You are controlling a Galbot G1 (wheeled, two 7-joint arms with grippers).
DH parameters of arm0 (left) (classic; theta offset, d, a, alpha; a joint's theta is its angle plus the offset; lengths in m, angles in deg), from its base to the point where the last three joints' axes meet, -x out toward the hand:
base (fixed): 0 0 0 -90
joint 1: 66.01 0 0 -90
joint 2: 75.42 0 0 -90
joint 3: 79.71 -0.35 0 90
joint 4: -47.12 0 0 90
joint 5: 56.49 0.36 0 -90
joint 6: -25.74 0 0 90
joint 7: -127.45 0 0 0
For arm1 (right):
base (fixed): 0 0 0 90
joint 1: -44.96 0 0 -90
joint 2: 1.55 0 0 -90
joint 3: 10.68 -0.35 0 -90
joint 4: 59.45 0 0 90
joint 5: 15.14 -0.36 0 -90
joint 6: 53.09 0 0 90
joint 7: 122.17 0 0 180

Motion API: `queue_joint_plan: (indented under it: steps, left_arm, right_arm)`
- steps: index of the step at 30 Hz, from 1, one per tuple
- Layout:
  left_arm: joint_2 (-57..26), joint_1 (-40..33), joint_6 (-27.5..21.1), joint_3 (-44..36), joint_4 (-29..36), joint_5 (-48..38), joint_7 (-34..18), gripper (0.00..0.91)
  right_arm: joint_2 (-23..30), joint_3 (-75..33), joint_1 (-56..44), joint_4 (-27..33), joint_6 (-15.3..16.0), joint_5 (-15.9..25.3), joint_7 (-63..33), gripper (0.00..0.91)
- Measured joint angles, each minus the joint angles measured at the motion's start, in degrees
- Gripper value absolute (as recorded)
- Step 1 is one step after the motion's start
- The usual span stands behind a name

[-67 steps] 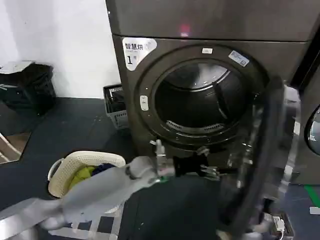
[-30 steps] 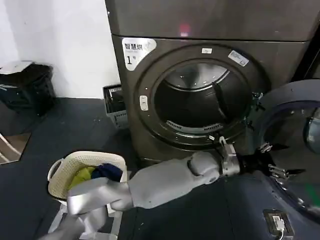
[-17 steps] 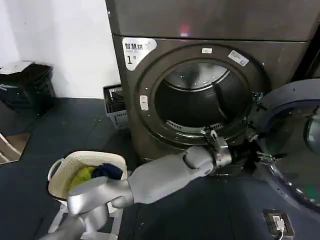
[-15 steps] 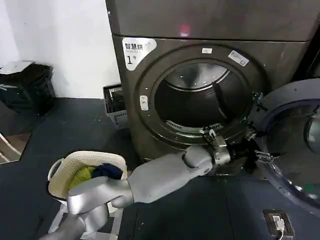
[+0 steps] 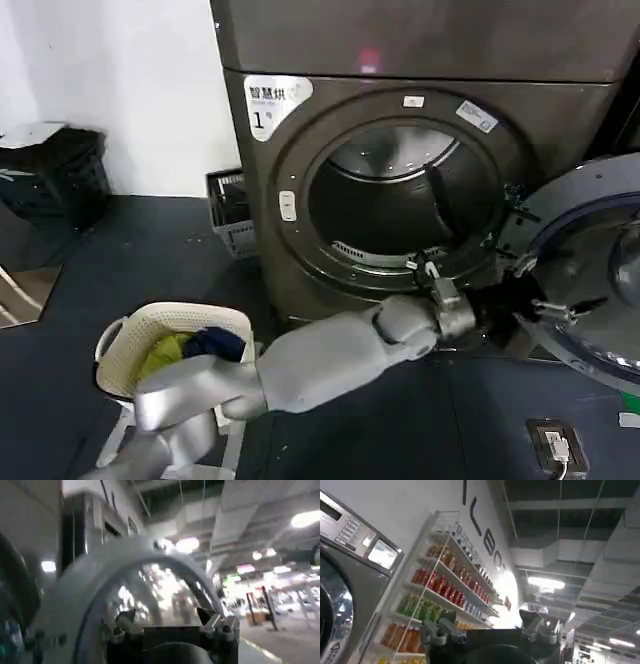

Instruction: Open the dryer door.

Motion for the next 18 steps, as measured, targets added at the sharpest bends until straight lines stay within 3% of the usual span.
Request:
queue_joint_plan:
  steps: [9, 18]
  left_arm:
    - [-9.4, 1.5, 1.8, 1.0, 5.8, 0.1, -1.3, 0.907]
    - [-23.0, 3.1, -2.6, 3.5, 16.6, -0.5, 1.8, 0.907]
  right_arm:
    - [0.0, 0.1, -0.1, 0.0, -0.1, 0.3, 0.1, 0.907]
    - [-0.5, -2.4, 0.2, -1.9, 2.0, 1.9, -3.0, 0.907]
